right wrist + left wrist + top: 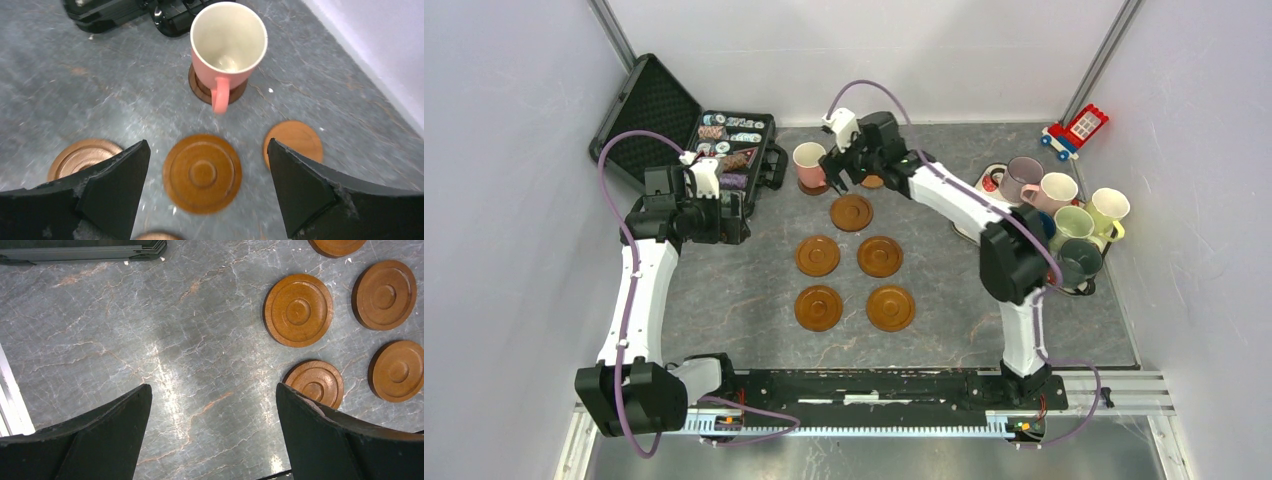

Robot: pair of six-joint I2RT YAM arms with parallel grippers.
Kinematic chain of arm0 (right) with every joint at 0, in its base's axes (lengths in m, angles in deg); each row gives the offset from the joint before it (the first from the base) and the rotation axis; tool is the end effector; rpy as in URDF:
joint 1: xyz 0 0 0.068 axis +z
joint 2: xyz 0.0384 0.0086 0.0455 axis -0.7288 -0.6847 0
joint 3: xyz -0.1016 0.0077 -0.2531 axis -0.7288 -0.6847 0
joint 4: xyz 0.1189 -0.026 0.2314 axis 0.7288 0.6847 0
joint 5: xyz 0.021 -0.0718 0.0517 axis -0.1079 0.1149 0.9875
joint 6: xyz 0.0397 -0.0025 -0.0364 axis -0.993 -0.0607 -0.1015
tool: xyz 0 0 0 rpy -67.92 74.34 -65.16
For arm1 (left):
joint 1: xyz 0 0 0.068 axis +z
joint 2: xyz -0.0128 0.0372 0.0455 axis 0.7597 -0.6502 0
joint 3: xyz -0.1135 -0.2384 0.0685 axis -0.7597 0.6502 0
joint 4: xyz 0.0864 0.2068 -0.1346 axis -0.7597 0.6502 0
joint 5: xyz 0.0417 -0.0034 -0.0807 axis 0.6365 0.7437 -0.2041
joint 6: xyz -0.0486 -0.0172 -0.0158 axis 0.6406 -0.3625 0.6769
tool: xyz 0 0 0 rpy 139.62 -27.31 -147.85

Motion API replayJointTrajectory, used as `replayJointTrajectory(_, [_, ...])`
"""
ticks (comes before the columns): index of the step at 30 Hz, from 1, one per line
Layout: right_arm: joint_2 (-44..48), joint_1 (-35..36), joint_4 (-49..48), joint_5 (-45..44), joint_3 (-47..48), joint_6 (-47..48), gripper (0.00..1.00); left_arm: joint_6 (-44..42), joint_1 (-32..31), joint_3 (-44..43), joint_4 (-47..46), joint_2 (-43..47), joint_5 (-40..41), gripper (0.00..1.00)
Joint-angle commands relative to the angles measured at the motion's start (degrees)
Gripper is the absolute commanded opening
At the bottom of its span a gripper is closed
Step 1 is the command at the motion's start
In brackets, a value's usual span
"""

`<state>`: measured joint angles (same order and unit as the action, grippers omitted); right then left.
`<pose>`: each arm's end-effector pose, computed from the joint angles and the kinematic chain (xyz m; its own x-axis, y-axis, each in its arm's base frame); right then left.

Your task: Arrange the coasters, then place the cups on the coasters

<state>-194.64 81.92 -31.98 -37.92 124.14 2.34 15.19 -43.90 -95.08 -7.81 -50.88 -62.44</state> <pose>0.4072 0.2957 0.2685 -0.2733 -0.3987 -0.8754 -0.7699 0.6363 -0.0495 0.2287 0.0123 0.3241 -0.7428 0.0500 -0.6676 0.1819 0.9748 -0.1294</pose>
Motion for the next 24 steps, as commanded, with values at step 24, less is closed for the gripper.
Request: replayJointTrajectory(24, [58.84,-26.3,23.76,-19.74,-53.2,-20.89,0.86,-2.79,0.3,-2.38,-0.53,-0.9,-9.74,1.0])
